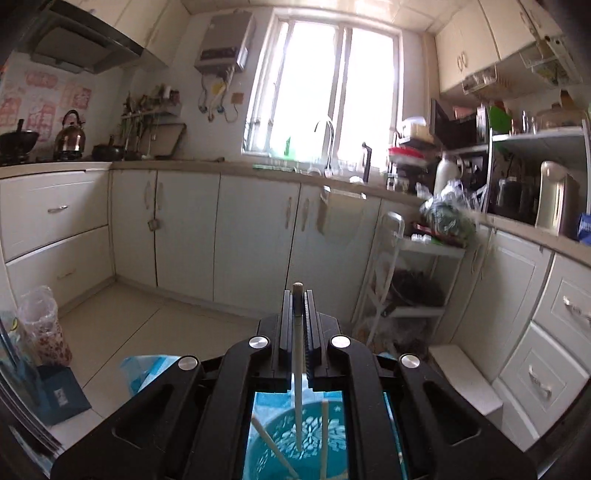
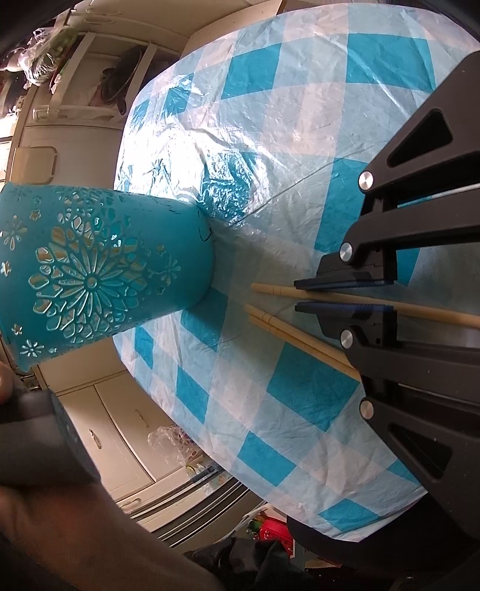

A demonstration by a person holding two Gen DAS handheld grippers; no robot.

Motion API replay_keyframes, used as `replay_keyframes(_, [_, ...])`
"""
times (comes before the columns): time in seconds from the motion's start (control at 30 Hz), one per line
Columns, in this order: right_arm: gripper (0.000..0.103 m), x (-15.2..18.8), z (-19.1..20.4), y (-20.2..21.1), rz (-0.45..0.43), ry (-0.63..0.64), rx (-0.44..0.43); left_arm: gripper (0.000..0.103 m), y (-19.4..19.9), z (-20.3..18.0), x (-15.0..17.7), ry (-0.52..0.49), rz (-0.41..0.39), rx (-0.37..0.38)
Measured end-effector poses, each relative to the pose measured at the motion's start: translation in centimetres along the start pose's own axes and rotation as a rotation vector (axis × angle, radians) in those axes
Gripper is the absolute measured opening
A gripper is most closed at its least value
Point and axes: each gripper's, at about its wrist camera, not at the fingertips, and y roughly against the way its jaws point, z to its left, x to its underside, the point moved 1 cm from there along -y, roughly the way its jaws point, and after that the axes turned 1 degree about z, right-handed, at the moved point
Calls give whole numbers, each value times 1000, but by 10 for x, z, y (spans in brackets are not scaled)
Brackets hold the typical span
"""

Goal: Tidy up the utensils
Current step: 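Carry the left tool's chopstick over the basket and open to drop it, then close the right tool on a wooden chopstick on the cloth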

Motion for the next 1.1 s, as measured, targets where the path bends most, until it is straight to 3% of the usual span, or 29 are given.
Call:
replay_keyframes(0.2, [8,-2,-7,0,13,-41,-40,10,6,2,14,-81,108,1])
replay_keyframes(0.33, [8,-3,-11,0,18,-74,-61,45,30,22,26,-72,116,-31])
replay_keyframes(0.47, [8,-6,-10,-2,21,-84,-54,56,60,53,49,-50,117,-56])
replay_keyframes(0.77, [17,-19,6,-12,53,10,17,59,74,117,118,33,300,-81])
replay_keyframes(1.1, [17,-24,3,-14,92,31,25,62,85,131,122,57,312,-60])
